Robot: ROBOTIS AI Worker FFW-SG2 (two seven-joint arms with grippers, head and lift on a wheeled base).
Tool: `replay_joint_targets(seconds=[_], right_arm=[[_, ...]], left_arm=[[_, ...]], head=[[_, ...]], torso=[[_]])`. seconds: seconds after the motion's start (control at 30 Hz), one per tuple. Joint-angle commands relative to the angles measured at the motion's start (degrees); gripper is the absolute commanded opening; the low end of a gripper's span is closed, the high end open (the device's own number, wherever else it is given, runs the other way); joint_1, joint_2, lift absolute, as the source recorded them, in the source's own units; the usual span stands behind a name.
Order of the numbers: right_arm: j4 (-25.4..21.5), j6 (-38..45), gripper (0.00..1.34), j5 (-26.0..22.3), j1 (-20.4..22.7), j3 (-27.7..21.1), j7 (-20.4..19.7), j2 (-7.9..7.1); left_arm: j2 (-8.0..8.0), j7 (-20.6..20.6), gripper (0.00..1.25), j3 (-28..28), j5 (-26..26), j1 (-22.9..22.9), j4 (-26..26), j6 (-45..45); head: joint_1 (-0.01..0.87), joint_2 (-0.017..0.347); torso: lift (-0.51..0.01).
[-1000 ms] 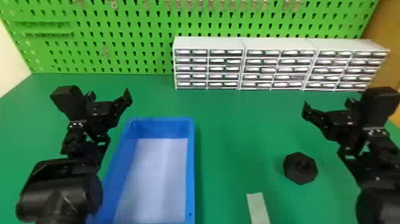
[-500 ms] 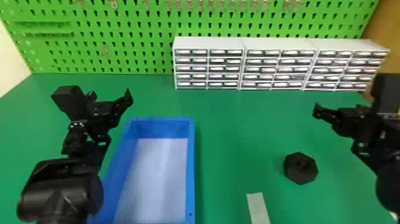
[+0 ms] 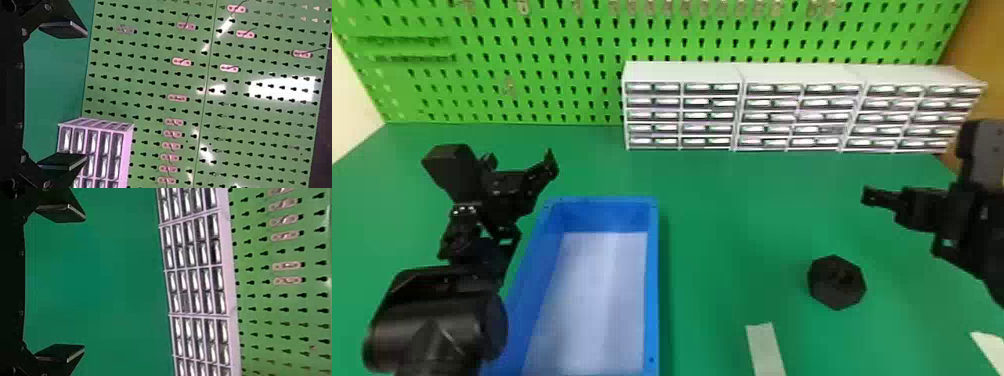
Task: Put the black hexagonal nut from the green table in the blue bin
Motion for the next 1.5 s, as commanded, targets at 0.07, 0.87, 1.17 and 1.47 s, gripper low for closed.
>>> replay_joint_targets(seconds=[0.07, 0.87, 1.17, 1.47], right_arm=[[0.19, 8.51, 1.20, 1.12, -2.83, -0.05, 0.00, -0.60], [2.03, 23.71, 1.20, 4.20, -7.05, -0.22, 0.00, -1.30], [4.76, 23.71, 1.20, 3.32, -7.75, -0.22, 0.00, -1.83], [7.66, 23.71, 1.20, 3.32, -7.14, 0.30, 0.00, -1.83]], left_arm=[[0.02, 0.00, 1.08, -0.16, -0.09, 0.14, 0.00, 0.00], [-0.07, 0.00, 1.08, -0.86, -0.27, 0.49, 0.09, 0.09], [-0.07, 0.00, 1.08, -0.77, -0.36, 0.49, 0.09, 0.09], [-0.07, 0.00, 1.08, -0.86, -0.45, 0.49, 0.18, 0.09]], head=[[0.686, 0.051], [0.686, 0.051], [0.686, 0.051], [0.686, 0.051]], torso=[[-0.097], [-0.097], [-0.097], [-0.097]])
